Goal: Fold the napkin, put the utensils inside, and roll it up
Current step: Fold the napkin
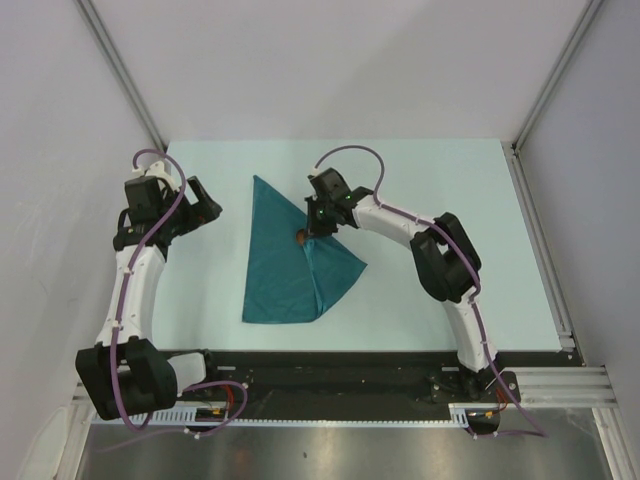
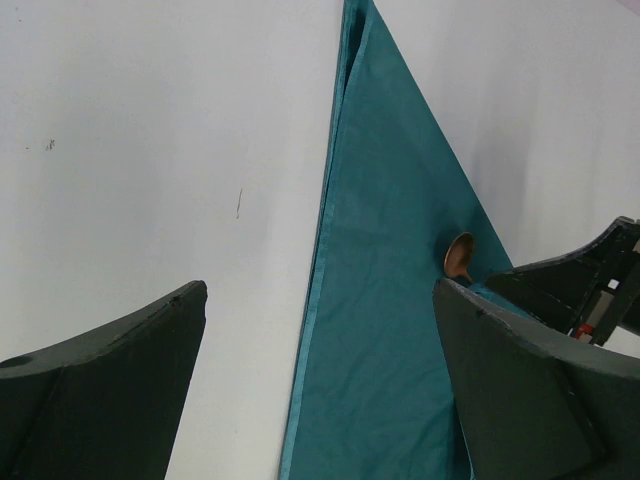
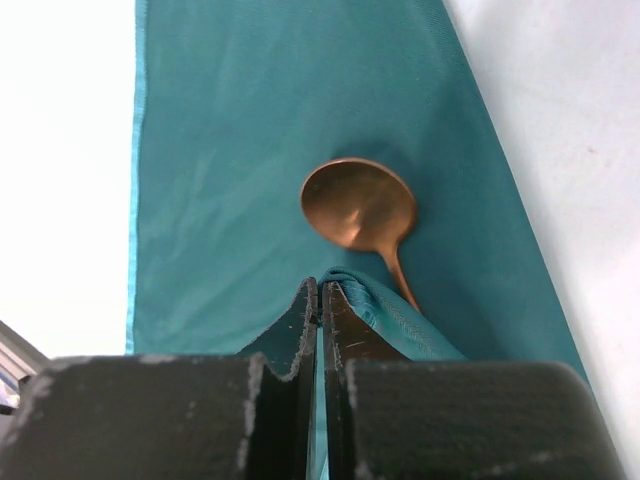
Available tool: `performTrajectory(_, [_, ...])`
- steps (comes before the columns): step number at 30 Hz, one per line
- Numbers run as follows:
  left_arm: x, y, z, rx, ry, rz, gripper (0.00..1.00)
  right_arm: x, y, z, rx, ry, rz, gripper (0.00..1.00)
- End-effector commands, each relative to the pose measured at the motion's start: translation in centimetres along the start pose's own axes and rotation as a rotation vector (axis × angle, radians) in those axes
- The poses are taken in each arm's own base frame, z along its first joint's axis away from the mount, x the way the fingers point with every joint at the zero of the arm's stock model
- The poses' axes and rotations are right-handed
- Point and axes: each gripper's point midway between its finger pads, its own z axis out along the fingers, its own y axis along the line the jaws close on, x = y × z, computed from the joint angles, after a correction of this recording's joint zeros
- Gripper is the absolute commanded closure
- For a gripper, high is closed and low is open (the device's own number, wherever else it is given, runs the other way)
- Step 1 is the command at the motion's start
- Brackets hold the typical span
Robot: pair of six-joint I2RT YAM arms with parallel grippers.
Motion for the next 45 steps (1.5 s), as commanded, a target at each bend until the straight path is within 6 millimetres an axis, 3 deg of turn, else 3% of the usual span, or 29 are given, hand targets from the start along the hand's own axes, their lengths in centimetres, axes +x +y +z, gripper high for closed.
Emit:
performTrajectory(1, [-1.0, -0.5, -0.3, 0.028, -0.042, 0.004, 0.00, -2.6, 1.7, 0.0, -0.064, -0.064, -0.023, 1.00])
performTrajectory(4, [-0.9, -0.4, -0.2, 0.024, -0.039, 0.005, 0.00, -2.8, 1.8, 0.3, -0.069, -0.069, -0.020, 1.00])
performTrajectory(6, [-0.7, -0.4, 0.0, 0.025, -0.031, 0.001, 0.00, -3.0, 1.7, 0.3, -0.074, -0.074, -0.015, 0.94])
performTrajectory(11, [-0.4, -0.5, 0.5, 0.042, -0.016, 0.002, 0.00, -4.2, 2.4, -0.6, -0.110, -0.104, -0.018, 0.50])
performTrajectory(14, [-0.5, -0.5, 1.4, 0.056, -0.004, 0.005, 0.01, -5.4, 3.5, -2.0, -0.153, -0.138, -0.034, 0.35])
performTrajectory(16, [-0.3, -0.8, 2.7, 0.067, 0.019, -0.001, 0.02, -6.2, 4.1, -3.3, -0.175, -0.162, -0.043, 0.31])
performTrajectory(18, [-0.9, -1.5, 3.5, 0.071, 0.022, 0.006, 0.04, -6.6, 3.9, -4.2, -0.186, -0.172, -0.040, 0.30])
performTrajectory(19, [-1.1, -1.3, 4.9, 0.052, 0.026, -0.008, 0.04, -7.0, 4.3, -5.4, -0.202, -0.192, -0.048, 0.29])
performTrajectory(21, [-2.2, -2.8, 6.4, 0.073, 0.009, 0.001, 0.04, -7.8, 4.1, -6.9, -0.237, -0.217, -0.041, 0.29])
performTrajectory(22, [-1.7, -2.8, 8.3, 0.072, 0.042, -0.015, 0.04, -7.0, 3.4, -6.9, -0.238, -0.203, -0.030, 0.29])
performTrajectory(23, [-3.2, -3.8, 9.3, 0.099, 0.021, -0.017, 0.05, -7.8, 3.9, -8.4, -0.267, -0.236, -0.035, 0.29])
performTrajectory(24, [-3.4, -4.3, 10.4, 0.112, 0.025, -0.028, 0.05, -7.9, 3.4, -9.1, -0.284, -0.235, -0.028, 0.29])
performTrajectory(25, [-3.1, -4.1, 12.9, 0.112, 0.056, -0.075, 0.06, -7.5, 2.6, -9.2, -0.281, -0.228, -0.023, 0.30])
performTrajectory(26, [-3.6, -4.8, 14.2, 0.156, 0.047, -0.088, 0.10, -7.8, 2.7, -10.6, -0.289, -0.249, -0.036, 0.30])
performTrajectory(28, [-4.8, -5.6, 16.6, 0.194, 0.040, -0.122, 0.15, -7.7, 1.2, -11.7, -0.278, -0.251, -0.025, 0.30])
performTrajectory(30, [-3.8, -5.7, 19.9, 0.218, 0.072, -0.138, 0.19, -8.3, 0.5, -13.7, -0.283, -0.281, -0.029, 0.29])
performTrajectory(31, [-5.1, -6.4, 20.6, 0.237, 0.045, -0.125, 0.19, -7.8, -0.2, -13.9, -0.272, -0.272, -0.024, 0.30])
performTrajectory(32, [-3.9, -5.6, 22.7, 0.215, 0.072, -0.127, 0.20, -8.1, -0.3, -15.0, -0.275, -0.290, -0.029, 0.30])
performTrajectory(34, [-4.9, -6.3, 24.1, 0.230, 0.054, -0.102, 0.20, -8.2, -1.2, -15.9, -0.262, -0.296, -0.020, 0.29])
performTrajectory(35, [-3.6, -5.7, 25.8, 0.224, 0.082, -0.109, 0.20, -8.0, -1.3, -16.2, -0.265, -0.295, -0.018, 0.29])
performTrajectory(37, [-4.2, -6.3, 27.0, 0.260, 0.073, -0.118, 0.20, -8.3, -1.6, -17.3, -0.263, -0.312, -0.014, 0.30])
performTrajectory(39, [-2.9, -5.9, 28.7, 0.257, 0.099, -0.128, 0.20, -8.2, -1.7, -17.8, -0.260, -0.318, -0.012, 0.29])
performTrajectory(40, [-3.4, -6.1, 29.0, 0.259, 0.088, -0.128, 0.20, -8.3, -1.7, -18.0, -0.260, -0.319, -0.011, 0.29])
performTrajectory(45, [-2.4, -5.3, 31.1, 0.240, 0.122, -0.146, 0.22, -8.5, -1.9, -17.9, -0.256, -0.321, -0.003, 0.30])
